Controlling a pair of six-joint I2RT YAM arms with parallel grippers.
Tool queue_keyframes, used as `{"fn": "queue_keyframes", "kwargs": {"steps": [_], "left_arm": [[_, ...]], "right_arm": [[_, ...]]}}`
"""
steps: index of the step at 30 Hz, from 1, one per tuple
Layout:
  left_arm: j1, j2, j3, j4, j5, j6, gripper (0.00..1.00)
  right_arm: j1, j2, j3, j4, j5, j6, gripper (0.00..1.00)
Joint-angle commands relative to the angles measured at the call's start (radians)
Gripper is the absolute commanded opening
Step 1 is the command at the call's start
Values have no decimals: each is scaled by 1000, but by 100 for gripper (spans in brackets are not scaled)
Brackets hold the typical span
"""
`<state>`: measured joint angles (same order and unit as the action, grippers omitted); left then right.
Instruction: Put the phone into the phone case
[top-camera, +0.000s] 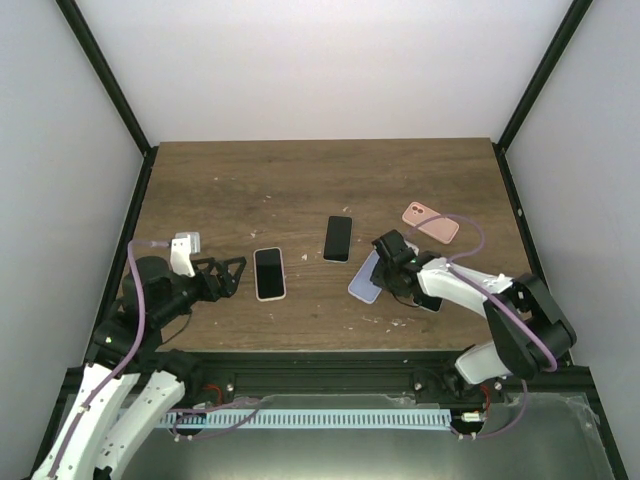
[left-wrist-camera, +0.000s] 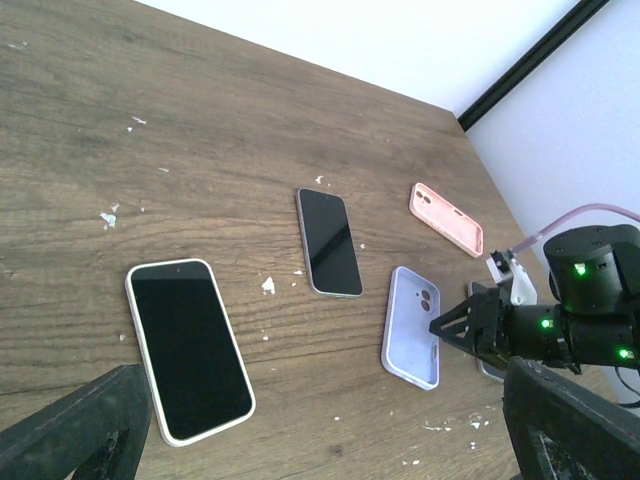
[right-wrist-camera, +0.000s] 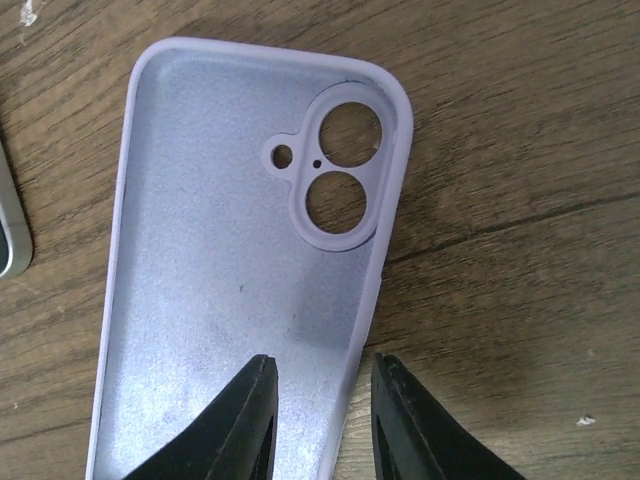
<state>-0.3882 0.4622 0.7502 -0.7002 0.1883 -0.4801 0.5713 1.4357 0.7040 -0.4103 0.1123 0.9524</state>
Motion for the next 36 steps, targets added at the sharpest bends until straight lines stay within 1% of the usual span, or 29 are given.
{"fn": "queue_keyframes", "kwargs": {"steps": [1, 6, 10, 14, 20, 26, 29, 36], "left_arm": [[-3, -10, -11, 10, 7, -2, 97], [-3, -10, -11, 11, 6, -2, 97], [-3, -11, -13, 11, 6, -2, 97], [-3, -11, -12, 11, 6, -2, 97], [-2, -9, -13, 13, 7, -2, 97], [-3, -8, -14, 15, 6, -2, 97], [-3, -8, -15, 16, 6, -2, 97], [-2, -5, -17, 18, 6, -3, 97]], "right_arm": [[-4, 15, -11, 3, 49, 28, 26], [-4, 37, -12, 21, 62, 27, 18], [-4, 52, -9, 45, 50, 16, 15], [-4, 64, -2, 45, 38, 6, 9], [-4, 53, 1, 58, -7, -60, 1], [0, 32, -5, 83, -112, -169, 1], [22, 26, -10, 103, -174, -228, 1], [117, 47, 27, 81, -195, -314, 1]]}}
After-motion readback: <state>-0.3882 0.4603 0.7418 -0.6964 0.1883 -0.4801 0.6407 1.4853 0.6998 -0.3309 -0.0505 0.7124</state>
